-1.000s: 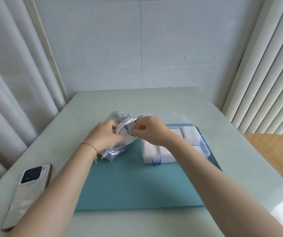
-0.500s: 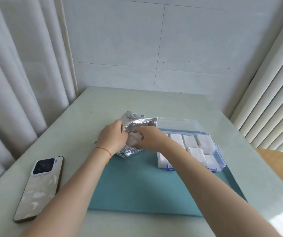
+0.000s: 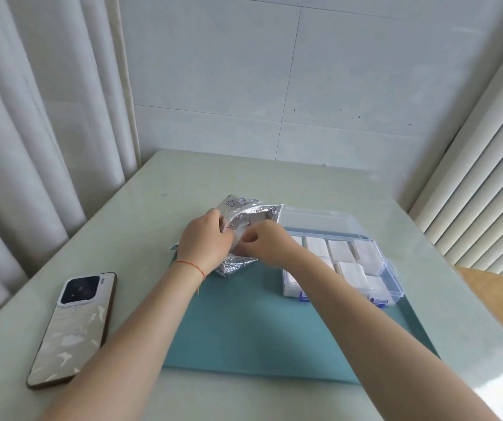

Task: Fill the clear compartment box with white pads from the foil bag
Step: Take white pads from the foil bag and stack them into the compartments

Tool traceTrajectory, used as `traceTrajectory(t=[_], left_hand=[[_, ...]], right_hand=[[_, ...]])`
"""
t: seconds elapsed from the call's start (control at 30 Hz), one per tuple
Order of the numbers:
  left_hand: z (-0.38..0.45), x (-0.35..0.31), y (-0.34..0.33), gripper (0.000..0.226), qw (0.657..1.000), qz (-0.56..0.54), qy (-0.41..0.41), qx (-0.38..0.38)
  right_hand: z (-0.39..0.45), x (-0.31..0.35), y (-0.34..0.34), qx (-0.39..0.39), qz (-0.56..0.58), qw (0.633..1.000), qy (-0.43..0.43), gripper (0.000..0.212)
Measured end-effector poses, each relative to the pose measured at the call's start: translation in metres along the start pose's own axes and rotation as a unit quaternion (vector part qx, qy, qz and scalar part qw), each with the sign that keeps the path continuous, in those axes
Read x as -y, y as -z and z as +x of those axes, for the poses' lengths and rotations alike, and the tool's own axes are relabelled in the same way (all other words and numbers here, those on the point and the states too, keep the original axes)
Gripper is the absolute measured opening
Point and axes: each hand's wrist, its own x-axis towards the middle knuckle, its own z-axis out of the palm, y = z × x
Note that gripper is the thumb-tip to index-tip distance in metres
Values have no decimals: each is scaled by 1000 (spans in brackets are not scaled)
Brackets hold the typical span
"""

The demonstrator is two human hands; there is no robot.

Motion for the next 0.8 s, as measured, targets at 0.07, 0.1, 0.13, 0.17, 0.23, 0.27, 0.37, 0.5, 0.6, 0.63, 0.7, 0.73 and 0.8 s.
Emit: traceTrajectory(t=[0.07, 0.1, 0.13, 0.17, 0.23, 0.27, 0.37, 0.5, 0.6, 0.63, 0.7, 0.73, 0.8], left_hand=[[-1, -2, 2, 11, 1000, -1, 4, 1], [-1, -2, 3, 15, 1000, -1, 6, 1], [-1, -2, 4, 20, 1000, 3, 9, 2], [-1, -2, 4, 24, 1000, 11, 10, 3], [-1, -2, 5, 21, 1000, 26, 11, 6], [0, -2, 5, 16, 1000, 27, 10, 9], [0, -4, 5, 8, 1000, 9, 5, 20], [-3, -10, 6, 17, 996, -89, -5, 32], [-9, -22, 9, 25, 980, -193, -27, 51], [-10, -26, 10, 23, 970, -234, -26, 58], [-12, -30, 14, 12, 949, -303, -20, 84], [-12, -30, 15, 13, 946, -309, -23, 97], [-12, -28, 15, 35, 953, -282, -39, 109]], right_hand=[[1, 2, -1, -14, 27, 999, -12, 32], [0, 3, 0, -22, 38, 999, -14, 27], [0, 4, 3, -32, 52, 998, -20, 22], [-2, 4, 7, -43, 75, 996, -28, 16], [-7, 6, 19, -74, 127, 988, -44, 12], [-9, 7, 25, -90, 150, 984, -45, 12], [-22, 7, 45, -120, 209, 970, -37, 13], [-35, 3, 61, -97, 267, 958, -24, 10], [-40, 1, 64, -66, 305, 950, -19, 8], [-41, 1, 64, -60, 309, 949, -16, 8], [-43, 2, 63, -53, 315, 947, -9, 7], [-42, 3, 62, -54, 315, 947, -6, 6], [-41, 7, 59, -62, 309, 949, 0, 5]])
